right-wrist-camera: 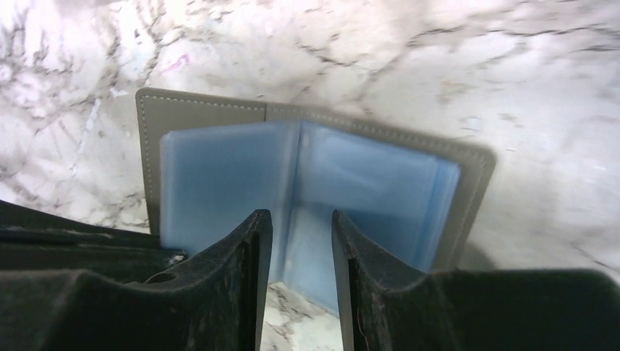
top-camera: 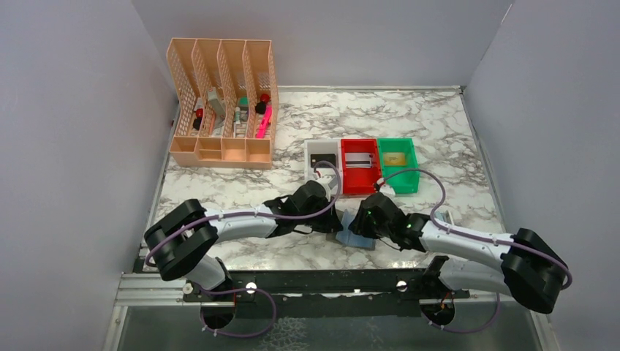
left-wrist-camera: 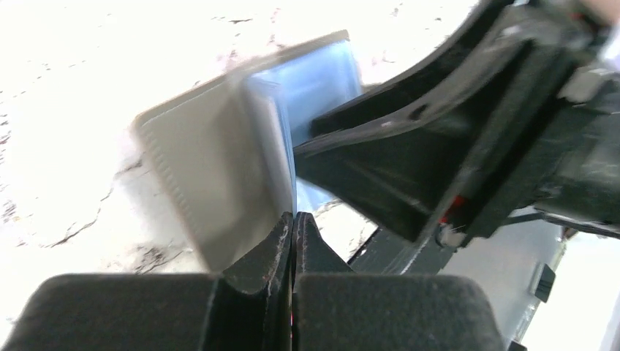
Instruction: Take the credit cards out of the card holder
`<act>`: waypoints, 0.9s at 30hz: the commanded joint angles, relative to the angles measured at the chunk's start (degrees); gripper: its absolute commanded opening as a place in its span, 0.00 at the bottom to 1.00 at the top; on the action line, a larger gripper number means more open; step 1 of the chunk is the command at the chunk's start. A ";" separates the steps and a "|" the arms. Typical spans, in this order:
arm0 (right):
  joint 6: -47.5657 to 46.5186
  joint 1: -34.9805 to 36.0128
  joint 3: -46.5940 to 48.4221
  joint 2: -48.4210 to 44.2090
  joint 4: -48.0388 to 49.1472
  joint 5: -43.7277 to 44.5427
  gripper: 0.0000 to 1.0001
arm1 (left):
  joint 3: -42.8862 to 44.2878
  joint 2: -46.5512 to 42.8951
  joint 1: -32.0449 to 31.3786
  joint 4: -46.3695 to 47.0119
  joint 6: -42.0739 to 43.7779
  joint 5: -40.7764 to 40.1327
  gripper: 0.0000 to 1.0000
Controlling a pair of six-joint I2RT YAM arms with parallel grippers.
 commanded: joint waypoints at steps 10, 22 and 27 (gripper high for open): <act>-2.35 -0.16 4.10 -10.57 -16.57 15.44 0.47 | 1.45 -8.46 -0.30 -18.39 2.44 -16.83 0.00; -9.82 -1.61 10.04 -12.85 -19.46 23.72 0.73 | 1.38 -22.34 0.18 -30.57 2.43 -31.42 0.93; -17.50 -9.69 11.74 -15.06 -15.62 20.95 0.89 | 5.53 -26.77 9.00 -36.88 10.53 -34.92 0.99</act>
